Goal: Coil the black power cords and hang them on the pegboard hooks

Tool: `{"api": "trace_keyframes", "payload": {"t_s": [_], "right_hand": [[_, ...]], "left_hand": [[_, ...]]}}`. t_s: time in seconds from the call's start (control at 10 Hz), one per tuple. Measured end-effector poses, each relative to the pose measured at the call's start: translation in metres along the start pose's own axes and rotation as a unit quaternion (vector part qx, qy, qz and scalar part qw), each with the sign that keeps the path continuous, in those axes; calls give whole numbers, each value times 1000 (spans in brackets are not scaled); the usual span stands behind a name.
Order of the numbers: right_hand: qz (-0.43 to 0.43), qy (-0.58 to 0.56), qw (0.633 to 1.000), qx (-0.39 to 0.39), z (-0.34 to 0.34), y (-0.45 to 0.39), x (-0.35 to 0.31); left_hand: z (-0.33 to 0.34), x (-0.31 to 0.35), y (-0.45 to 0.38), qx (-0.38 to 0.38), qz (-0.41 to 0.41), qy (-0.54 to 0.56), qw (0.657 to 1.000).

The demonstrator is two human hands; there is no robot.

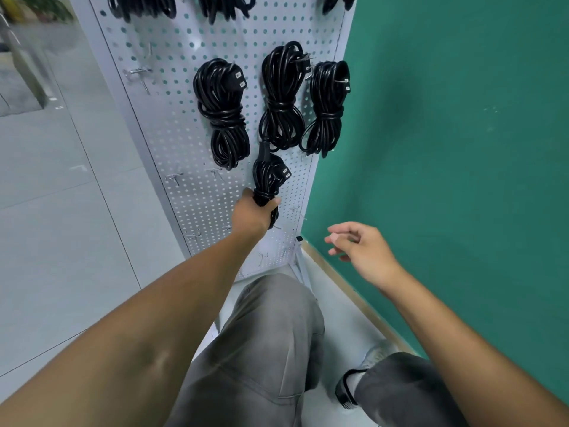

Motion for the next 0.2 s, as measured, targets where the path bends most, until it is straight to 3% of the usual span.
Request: {"api": "trace_keyframes", "payload": {"t_s": [0.2], "right_hand": [[-9, -6, 1000, 1, -3, 6, -6]], "left_hand": [[-5, -7, 8, 6, -10, -33, 999]]}}
Point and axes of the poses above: each hand's wrist, its own y-axis away from the middle knuckle, its own z-axis out of the palm, x = y × z, the point moved 1 cm from there along -y, towards the middle knuckle, and after that the axes turned 9 degrees about -y, right-handed, at the moved point
